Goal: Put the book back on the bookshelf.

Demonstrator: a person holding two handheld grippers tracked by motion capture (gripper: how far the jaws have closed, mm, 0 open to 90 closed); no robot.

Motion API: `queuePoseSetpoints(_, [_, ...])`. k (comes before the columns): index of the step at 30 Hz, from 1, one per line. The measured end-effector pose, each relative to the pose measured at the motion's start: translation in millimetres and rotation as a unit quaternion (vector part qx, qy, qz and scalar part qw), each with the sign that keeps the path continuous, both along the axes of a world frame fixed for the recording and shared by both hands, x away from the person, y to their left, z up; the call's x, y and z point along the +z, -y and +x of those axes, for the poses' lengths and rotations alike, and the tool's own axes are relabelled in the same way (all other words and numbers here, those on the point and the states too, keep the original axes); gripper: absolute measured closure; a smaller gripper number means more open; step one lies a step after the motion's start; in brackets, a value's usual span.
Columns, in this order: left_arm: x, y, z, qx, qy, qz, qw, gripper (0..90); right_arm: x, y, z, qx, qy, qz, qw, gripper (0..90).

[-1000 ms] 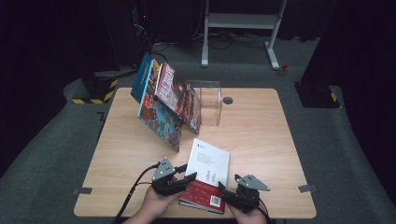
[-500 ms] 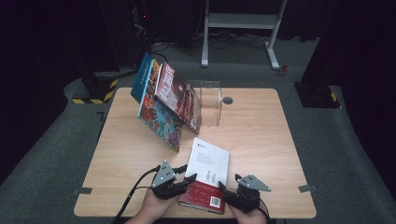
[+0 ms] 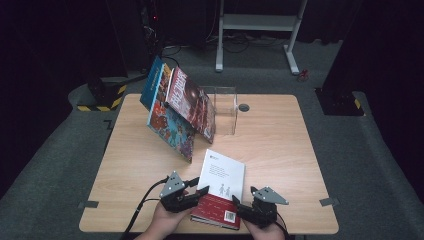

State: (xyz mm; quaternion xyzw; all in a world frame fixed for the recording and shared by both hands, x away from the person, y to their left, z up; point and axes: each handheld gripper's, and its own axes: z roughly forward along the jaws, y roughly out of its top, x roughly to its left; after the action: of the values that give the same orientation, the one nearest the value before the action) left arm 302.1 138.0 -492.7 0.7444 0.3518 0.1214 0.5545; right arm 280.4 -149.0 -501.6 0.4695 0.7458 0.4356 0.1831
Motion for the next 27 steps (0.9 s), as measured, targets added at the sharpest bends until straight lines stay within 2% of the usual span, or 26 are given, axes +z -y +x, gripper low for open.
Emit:
queuePoseSetpoints(5, [-2.8, -4.9, 7.2, -0.013, -0.028, -0.012, 0.9994, 54.1, -1.7, -0.6, 1.4, 0.000, -0.004, -0.001, 1.0000, 25.0])
queuePoseSetpoints(8, [-4.3, -7.4, 8.7, -0.012, -0.040, -0.013, 0.9990, 53.7, -2.0, -0.9, 1.5, -0.001, -0.004, -0.004, 1.0000, 25.2])
queuePoseSetpoints(10, [-4.7, -8.8, 8.2, -0.004, -0.041, -0.003, 0.9992, 52.1, -2.3, -0.8, 1.5, -0.001, -0.004, -0.007, 1.0000, 25.2])
queuePoseSetpoints(15, [-4.3, -15.2, 7.7, -0.002, -0.045, 0.002, 0.9990, 51.0, -2.6, -0.6, 1.7, -0.002, -0.004, -0.010, 0.9999, 25.5])
queuePoseSetpoints(16, [-3.3, -16.4, 6.8, 0.005, -0.040, 0.008, 0.9992, 50.4, -2.5, -0.6, 1.8, -0.002, -0.004, -0.010, 0.9999, 25.6])
queuePoseSetpoints(17, [-1.4, -17.4, 3.6, 0.026, -0.014, 0.033, 0.9990, 50.5, -2.4, -0.5, 1.7, -0.002, -0.004, -0.010, 0.9999, 25.6])
queuePoseSetpoints(18, [0.9, -19.7, 2.1, 0.033, 0.002, 0.045, 0.9984, 50.4, -2.4, -0.5, 1.6, -0.002, -0.003, -0.010, 0.9999, 25.6])
queuePoseSetpoints(19, [2.6, -23.0, 2.7, 0.034, -0.002, 0.040, 0.9986, 48.2, -2.2, -0.4, 1.5, -0.001, -0.003, -0.011, 0.9999, 25.7])
queuePoseSetpoints(21, [1.7, -26.6, 6.4, 0.033, -0.027, 0.029, 0.9986, 44.9, -2.4, -0.4, 1.6, -0.001, -0.002, -0.010, 0.9999, 25.7])
queuePoseSetpoints(23, [-3.0, -27.2, 9.6, 0.034, -0.044, 0.036, 0.9978, 42.0, -3.1, -1.8, 2.0, -0.001, -0.007, -0.011, 0.9999, 25.7])
queuePoseSetpoints(24, [-6.1, -27.2, 12.2, 0.030, -0.062, 0.034, 0.9971, 40.2, -3.3, -2.5, 2.4, 0.000, -0.007, -0.012, 0.9999, 25.7])
queuePoseSetpoints(25, [-9.6, -27.3, 15.7, 0.024, -0.087, 0.030, 0.9954, 37.1, -3.3, -3.2, 2.3, 0.001, -0.007, -0.013, 0.9999, 25.7])
queuePoseSetpoints(27, [-18.7, -26.5, 20.4, 0.017, -0.135, 0.013, 0.9906, 32.3, -3.1, -3.9, 2.0, 0.003, -0.005, -0.015, 0.9999, 25.7])
